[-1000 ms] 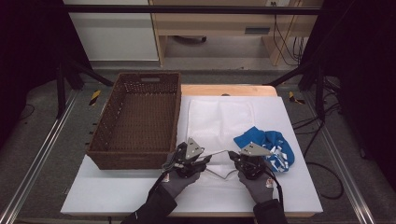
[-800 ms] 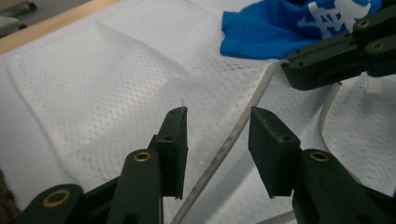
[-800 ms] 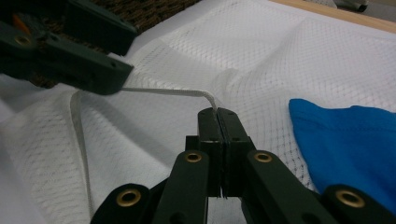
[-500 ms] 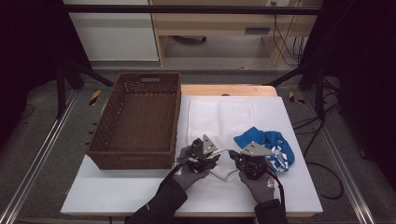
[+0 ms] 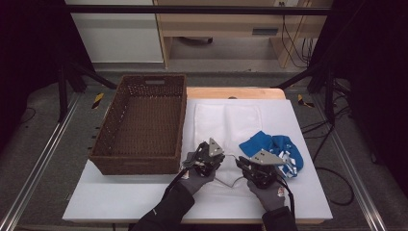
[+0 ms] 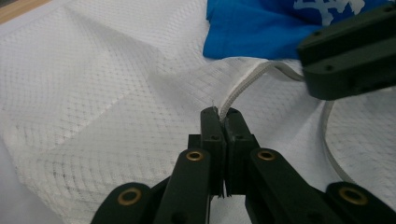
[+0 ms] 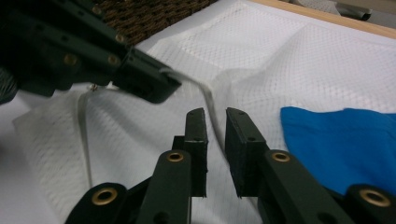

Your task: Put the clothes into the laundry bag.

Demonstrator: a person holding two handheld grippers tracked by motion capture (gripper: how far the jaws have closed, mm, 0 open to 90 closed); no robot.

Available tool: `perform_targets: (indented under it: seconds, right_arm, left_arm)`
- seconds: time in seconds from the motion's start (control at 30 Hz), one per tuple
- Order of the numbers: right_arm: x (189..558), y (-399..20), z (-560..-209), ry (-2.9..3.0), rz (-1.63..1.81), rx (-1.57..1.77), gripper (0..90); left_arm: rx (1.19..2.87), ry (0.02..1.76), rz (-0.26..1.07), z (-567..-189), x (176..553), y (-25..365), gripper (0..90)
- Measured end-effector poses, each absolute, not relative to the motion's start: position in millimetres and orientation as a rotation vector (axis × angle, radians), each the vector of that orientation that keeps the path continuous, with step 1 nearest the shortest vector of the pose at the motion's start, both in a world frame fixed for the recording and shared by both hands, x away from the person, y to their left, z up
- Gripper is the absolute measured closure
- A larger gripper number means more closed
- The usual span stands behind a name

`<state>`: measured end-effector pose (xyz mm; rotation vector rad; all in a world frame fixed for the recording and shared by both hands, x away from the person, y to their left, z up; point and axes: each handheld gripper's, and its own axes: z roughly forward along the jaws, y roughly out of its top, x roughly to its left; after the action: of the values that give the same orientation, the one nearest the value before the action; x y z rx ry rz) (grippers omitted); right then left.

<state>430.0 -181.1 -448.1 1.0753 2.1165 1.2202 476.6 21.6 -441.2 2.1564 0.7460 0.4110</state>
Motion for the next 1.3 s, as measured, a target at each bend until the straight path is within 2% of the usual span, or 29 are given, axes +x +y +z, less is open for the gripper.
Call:
perform_targets:
  seconds: [0.17,0.33,0.73,0.83,0.9,1.0,1.03,1.07,1.1,1.13,1.17,1.2,1.27,1.3]
  right_arm:
    - [409,-196,-456,2.117,1.227,1.115,79.7]
    - [396,-202,-483,2.214,1.152,1.203,86.7]
    - [395,-206,-491,2.226,1.122,1.216,85.5]
    - [394,-210,-481,2.165,1.155,1.222,75.8]
    - [394,-213,-476,2.134,1.163,1.215,74.2]
    - [397,-232,-454,2.02,1.205,1.236,59.1]
    - [397,-232,-454,2.02,1.205,1.236,59.1]
    - [401,-240,-444,1.972,1.204,1.25,48.2]
    - [401,-240,-444,1.972,1.204,1.25,48.2]
    - [405,-248,-436,1.926,1.184,1.255,40.5]
    - [405,-248,-436,1.926,1.184,1.255,40.5]
    - [408,-256,-431,1.875,1.163,1.276,32.3]
    - [409,-259,-430,1.857,1.148,1.284,29.2]
    - [411,-270,-428,1.795,1.095,1.309,24.4]
  left_arm:
    - [2.128,0.769,0.391,-440,476,23,88.8]
    - [2.072,0.788,0.366,-435,475,27,88.9]
    - [2.0,0.793,0.356,-426,472,31,88.8]
    - [2.003,0.791,0.36,-426,471,31,88.8]
    - [2.005,0.791,0.363,-426,471,32,88.8]
    - [2.002,0.792,0.366,-426,471,33,88.7]
    - [2.002,0.792,0.366,-426,471,33,88.7]
    - [2.004,0.791,0.37,-427,471,33,88.8]
    - [2.004,0.791,0.37,-427,471,33,88.7]
    - [2.009,0.788,0.375,-427,471,32,88.8]
    - [2.009,0.788,0.375,-427,471,32,88.8]
    - [2.012,0.786,0.376,-427,470,32,88.8]
    - [2.016,0.783,0.375,-427,470,32,88.8]
    - [2.016,0.781,0.374,-427,470,32,88.8]
